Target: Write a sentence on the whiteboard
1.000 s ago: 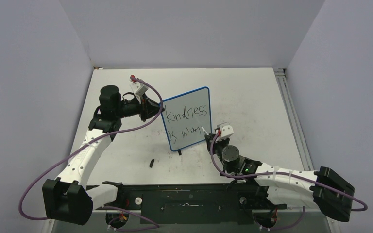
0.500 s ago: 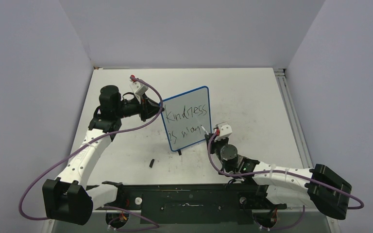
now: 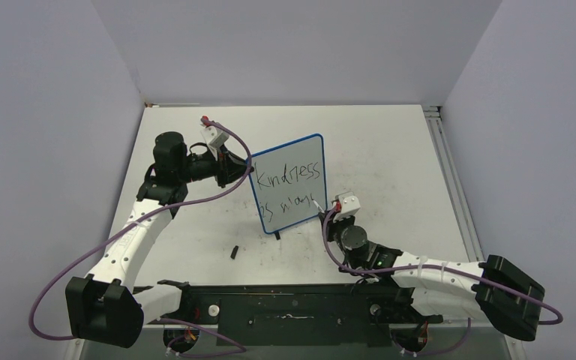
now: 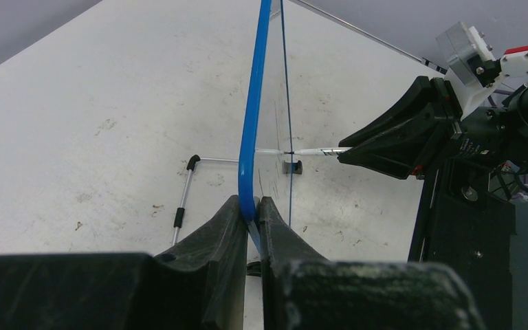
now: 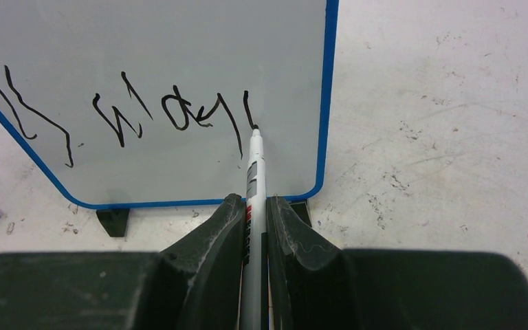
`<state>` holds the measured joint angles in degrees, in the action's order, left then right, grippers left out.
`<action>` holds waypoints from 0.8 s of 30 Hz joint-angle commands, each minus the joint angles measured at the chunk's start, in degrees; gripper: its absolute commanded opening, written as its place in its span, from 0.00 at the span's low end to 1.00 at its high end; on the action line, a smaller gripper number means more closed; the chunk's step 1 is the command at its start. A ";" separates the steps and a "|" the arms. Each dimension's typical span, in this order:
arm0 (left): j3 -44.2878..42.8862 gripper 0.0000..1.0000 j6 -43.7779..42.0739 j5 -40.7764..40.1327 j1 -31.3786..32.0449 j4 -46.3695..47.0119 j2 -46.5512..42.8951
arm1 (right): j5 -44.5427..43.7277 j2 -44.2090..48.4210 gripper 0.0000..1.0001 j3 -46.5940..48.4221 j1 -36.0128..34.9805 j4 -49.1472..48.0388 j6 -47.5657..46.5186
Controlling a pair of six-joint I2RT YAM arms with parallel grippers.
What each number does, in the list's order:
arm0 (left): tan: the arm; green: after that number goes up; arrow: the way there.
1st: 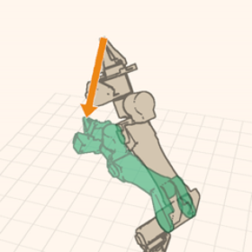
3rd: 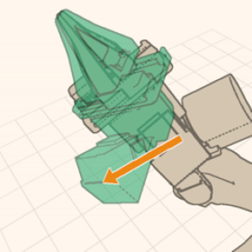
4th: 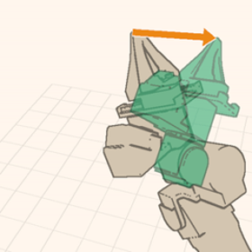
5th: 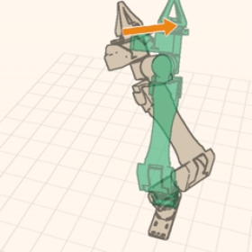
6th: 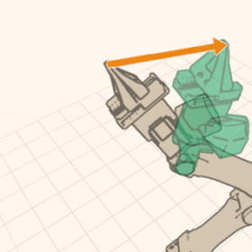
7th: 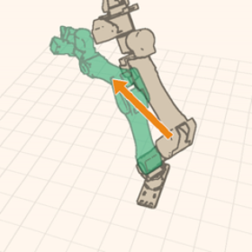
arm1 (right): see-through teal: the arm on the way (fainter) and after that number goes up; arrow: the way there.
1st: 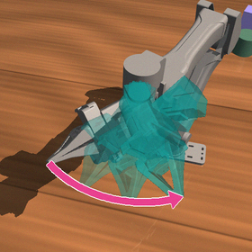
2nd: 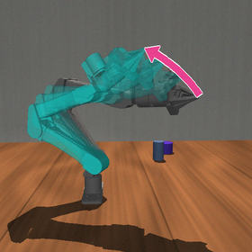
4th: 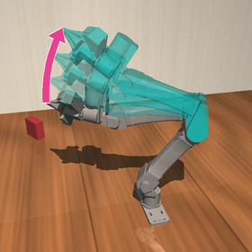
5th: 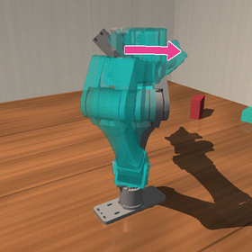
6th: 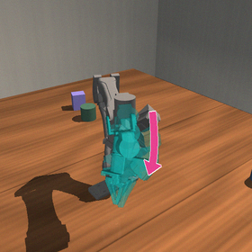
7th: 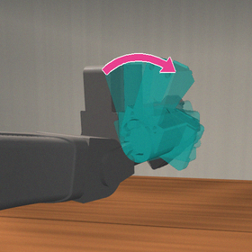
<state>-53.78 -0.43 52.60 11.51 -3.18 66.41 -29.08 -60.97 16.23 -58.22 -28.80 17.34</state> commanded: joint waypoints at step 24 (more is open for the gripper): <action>-0.23 0.00 -2.04 1.00 0.33 -4.50 1.25 | 0.09 3.04 0.05 3.15 0.50 -6.12 -5.20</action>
<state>-53.78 -0.43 52.75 11.51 -3.18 66.46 -29.12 -56.95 16.71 -58.15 -30.57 13.02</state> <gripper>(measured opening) 0.077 0.155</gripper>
